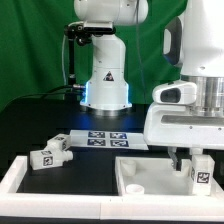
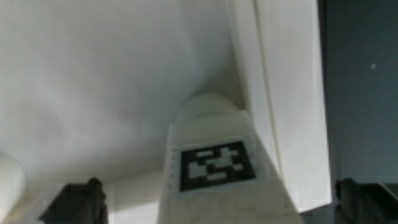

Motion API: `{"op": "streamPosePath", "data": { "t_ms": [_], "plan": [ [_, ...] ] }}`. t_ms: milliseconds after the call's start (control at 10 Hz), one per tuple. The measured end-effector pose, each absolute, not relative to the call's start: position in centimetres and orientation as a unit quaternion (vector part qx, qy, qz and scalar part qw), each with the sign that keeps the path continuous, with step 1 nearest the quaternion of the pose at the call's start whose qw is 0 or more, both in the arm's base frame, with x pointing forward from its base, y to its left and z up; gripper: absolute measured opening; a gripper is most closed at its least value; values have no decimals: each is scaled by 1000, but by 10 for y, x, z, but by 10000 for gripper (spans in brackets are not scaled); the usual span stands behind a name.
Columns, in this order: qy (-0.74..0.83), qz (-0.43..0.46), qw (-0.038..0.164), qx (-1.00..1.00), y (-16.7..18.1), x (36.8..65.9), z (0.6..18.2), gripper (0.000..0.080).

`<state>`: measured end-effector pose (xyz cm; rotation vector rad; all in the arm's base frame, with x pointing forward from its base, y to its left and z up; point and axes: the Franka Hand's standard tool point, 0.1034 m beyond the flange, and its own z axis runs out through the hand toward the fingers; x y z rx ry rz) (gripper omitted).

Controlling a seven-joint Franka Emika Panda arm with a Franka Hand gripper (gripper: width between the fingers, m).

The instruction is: Assemble one leg

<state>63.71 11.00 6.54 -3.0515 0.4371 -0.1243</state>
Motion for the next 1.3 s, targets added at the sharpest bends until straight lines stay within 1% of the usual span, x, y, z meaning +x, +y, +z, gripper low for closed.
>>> {"op": "streamPosePath", "data": {
  "t_ms": [100, 200, 300, 400, 800, 900, 1300],
  "plan": [
    [153, -40, 29, -987, 110, 637, 65, 559],
    [154, -40, 28, -987, 110, 637, 65, 559],
    [174, -39, 29, -984, 110, 637, 65, 379],
    [194, -38, 29, -980, 109, 637, 65, 291],
    [295, -35, 22, -955, 100, 636, 65, 291],
    [302, -34, 18, -953, 97, 635, 65, 291],
    [298, -34, 17, -954, 96, 636, 66, 291]
  ]
}}
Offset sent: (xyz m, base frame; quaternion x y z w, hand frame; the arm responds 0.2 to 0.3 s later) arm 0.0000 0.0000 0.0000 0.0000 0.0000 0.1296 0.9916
